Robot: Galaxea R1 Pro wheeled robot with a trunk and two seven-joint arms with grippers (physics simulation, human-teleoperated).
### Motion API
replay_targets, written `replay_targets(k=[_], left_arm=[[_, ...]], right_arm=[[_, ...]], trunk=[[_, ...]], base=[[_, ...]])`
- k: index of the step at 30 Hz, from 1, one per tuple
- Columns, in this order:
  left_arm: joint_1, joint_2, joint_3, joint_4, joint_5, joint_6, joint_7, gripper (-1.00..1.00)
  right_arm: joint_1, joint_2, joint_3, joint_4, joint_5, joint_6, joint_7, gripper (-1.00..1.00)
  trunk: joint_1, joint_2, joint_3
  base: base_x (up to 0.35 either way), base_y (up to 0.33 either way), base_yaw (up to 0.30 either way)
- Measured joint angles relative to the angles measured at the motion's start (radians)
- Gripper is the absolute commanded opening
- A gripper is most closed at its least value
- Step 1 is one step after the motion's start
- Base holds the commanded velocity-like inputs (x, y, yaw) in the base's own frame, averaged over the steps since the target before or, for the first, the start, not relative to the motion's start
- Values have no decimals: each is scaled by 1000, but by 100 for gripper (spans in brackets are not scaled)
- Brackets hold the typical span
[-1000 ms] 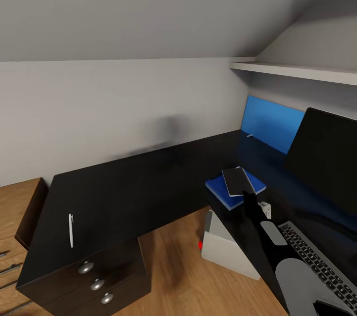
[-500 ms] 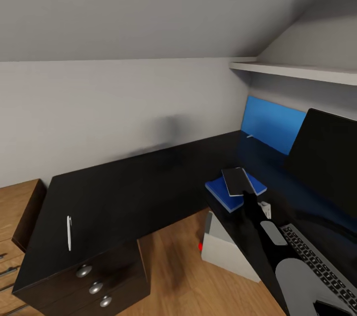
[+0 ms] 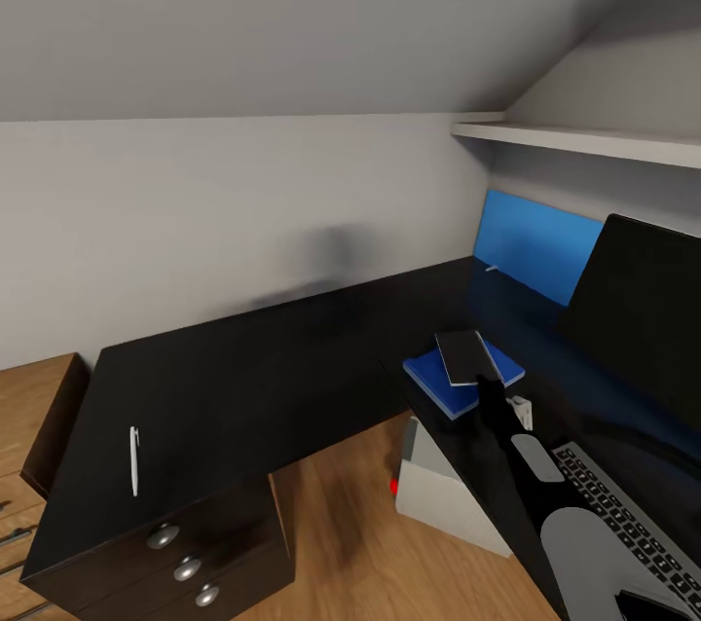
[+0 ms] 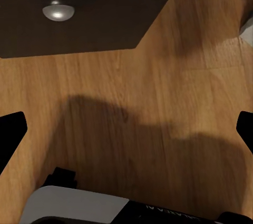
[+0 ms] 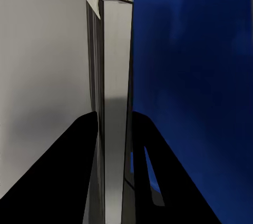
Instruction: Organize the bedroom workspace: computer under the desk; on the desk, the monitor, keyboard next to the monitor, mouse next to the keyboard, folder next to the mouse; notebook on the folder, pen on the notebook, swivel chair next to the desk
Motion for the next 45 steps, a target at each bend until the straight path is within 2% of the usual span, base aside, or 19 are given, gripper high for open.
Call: replay_targets(k=[2, 9, 10, 12, 38, 45], left_arm=[[0, 1, -1, 0, 0, 0, 0, 100], [0, 1, -1, 0, 2, 0, 0, 100], [0, 1, -1, 0, 1, 0, 0, 100], [0, 1, -1, 0, 0, 0, 0, 100], [0, 1, 1, 0, -1, -1, -1, 100], [0, 0, 0, 0, 0, 1, 0, 100]], right_arm=[[0, 0, 0, 0, 0, 0, 0, -100], [0, 0, 0, 0, 0, 1, 0, -100], [0, 0, 0, 0, 0, 1, 0, 100], [1, 0, 0, 0, 0, 1, -1, 100], [0, -1, 1, -2, 0, 4, 0, 100], [1, 6, 4, -1, 1, 3, 3, 100]], trunk=[[0, 0, 0], [-27, 49, 22], [-31, 56, 25], [-38, 70, 31], [-38, 70, 31], [-65, 119, 53]], base=[[0, 0, 0], [0, 0, 0], [0, 0, 0], [0, 0, 0], [-51, 0, 0], [0, 0, 0]])
